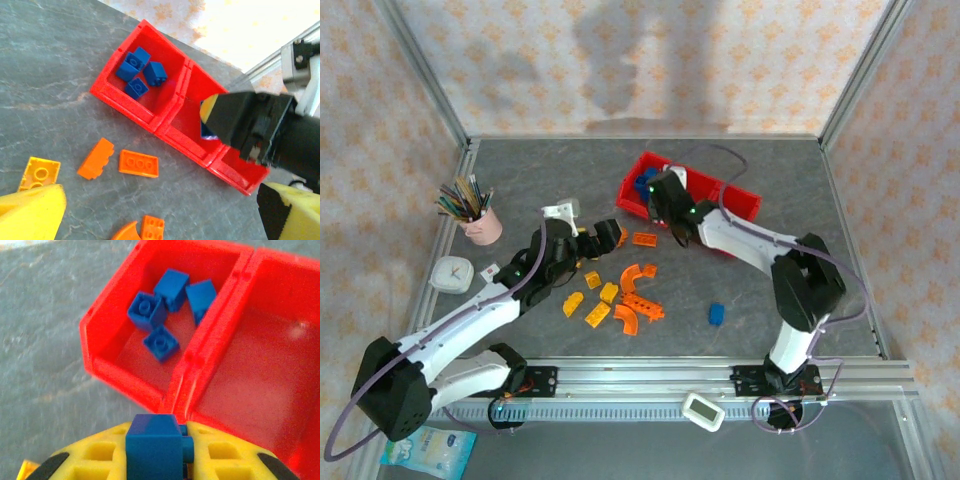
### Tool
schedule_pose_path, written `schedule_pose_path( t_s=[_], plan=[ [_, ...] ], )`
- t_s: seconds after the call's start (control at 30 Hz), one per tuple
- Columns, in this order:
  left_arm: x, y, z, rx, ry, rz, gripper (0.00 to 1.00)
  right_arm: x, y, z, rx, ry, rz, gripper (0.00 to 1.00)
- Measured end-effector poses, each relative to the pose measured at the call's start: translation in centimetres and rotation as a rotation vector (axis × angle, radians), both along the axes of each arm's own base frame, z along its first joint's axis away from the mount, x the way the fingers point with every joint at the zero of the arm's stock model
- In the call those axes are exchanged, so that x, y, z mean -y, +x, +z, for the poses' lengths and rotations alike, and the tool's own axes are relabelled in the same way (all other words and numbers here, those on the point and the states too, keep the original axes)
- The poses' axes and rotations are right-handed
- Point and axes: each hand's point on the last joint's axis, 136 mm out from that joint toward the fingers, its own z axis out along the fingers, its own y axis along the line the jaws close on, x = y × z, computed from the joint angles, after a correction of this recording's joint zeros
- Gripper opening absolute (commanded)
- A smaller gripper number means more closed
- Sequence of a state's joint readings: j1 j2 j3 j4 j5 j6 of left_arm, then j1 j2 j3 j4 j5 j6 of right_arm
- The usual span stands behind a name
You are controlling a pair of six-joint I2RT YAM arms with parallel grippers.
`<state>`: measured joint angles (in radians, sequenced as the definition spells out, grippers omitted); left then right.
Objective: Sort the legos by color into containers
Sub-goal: Place the lego in the container, then pick up the lego from the bottom-center of the table.
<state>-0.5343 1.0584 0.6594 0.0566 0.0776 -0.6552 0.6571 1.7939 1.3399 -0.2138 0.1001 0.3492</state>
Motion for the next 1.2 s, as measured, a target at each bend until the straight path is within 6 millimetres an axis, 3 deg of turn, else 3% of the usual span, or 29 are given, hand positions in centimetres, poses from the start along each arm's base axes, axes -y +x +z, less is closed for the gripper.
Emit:
schedule_pose_path(
  t_s=[0.17,0.3,0.4,0.6,0.77,1.03,1.2],
  plan=[
    [-1.1,1.2,-1.2,-0.037,0.008,0.027,0.99,-0.9,5.7,-0.6,0.025,-0.014,-0.029,0.24],
    [-1.3,1.5,-1.3,-0.04,0.009,0.027,0.99,-1.6,9.0,-1.6,0.033,-0.024,-0.04,0.37],
    [-1.4,1.6,-1.2,-0.036,0.014,0.026,0.99,-1.6,10.0,-2.3,0.026,-0.035,-0.043,0.49],
    [-1.3,1.7,-0.8,-0.027,0.019,0.019,0.99,-1.7,10.2,-2.2,0.021,-0.048,-0.03,0.57],
    [-1.1,1.7,-0.2,-0.02,0.008,0.006,0.99,-1.2,7.9,-1.7,-0.006,-0.036,0.005,0.64],
    [-0.7,0.9,1.2,0.011,-0.025,-0.031,0.99,0.0,0.8,3.2,0.018,0.027,0.036,0.74],
    [0.7,-0.6,1.2,0.016,-0.031,-0.081,0.99,0.6,-4.8,2.7,-0.013,0.015,0.045,0.78]
  ],
)
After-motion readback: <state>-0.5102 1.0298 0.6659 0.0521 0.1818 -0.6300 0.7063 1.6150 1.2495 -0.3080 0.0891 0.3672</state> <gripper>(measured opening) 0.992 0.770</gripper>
